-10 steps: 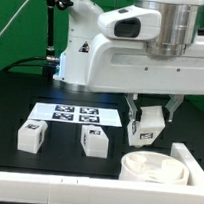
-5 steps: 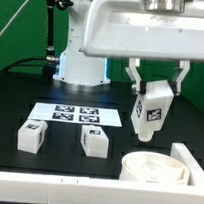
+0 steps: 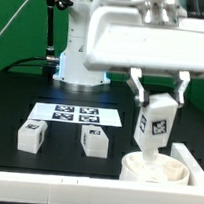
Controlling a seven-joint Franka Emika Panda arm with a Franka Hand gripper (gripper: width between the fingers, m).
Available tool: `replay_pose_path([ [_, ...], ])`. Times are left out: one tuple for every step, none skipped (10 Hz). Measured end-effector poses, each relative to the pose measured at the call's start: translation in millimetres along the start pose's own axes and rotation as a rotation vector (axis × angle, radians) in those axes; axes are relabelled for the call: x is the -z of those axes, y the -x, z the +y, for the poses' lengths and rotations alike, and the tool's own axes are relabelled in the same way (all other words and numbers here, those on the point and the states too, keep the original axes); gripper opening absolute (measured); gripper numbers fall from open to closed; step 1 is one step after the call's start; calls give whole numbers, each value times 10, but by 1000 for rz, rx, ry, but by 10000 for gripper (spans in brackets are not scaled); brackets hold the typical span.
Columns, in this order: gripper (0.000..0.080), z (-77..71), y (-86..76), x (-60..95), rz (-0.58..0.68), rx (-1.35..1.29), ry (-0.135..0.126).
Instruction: Assemble stool
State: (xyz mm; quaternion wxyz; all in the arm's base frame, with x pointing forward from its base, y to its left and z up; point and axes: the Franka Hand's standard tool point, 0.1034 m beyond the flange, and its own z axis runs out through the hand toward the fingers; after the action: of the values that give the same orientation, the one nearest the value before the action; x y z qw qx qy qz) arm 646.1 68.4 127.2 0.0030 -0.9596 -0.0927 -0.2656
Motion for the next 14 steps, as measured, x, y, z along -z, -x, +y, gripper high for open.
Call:
replay_pose_path([
  [325,22,-92,-11,15,51,4],
  [325,101,-127,-45,12,87,10],
  [325,109,-127,-48,12,83,10],
  [325,101,-124,-51,11,84,9],
  [325,87,-129,-55,22,105,11],
  [325,17,-116,-106,55,158,13],
  [325,-28,-105,-135,50,167,8],
  [325,-73,-108,-141,52,172,5],
  [325,-121,-83,-166,48,183,1],
  [325,-91,-69,-183,50,214,5],
  [325,-89,-66,-186,49,209,5],
  [325,-98,-63,-186,49,210,4],
  [325,-142,-41,-190,48,213,0],
  [325,-177,-19,-194,45,217,-3],
])
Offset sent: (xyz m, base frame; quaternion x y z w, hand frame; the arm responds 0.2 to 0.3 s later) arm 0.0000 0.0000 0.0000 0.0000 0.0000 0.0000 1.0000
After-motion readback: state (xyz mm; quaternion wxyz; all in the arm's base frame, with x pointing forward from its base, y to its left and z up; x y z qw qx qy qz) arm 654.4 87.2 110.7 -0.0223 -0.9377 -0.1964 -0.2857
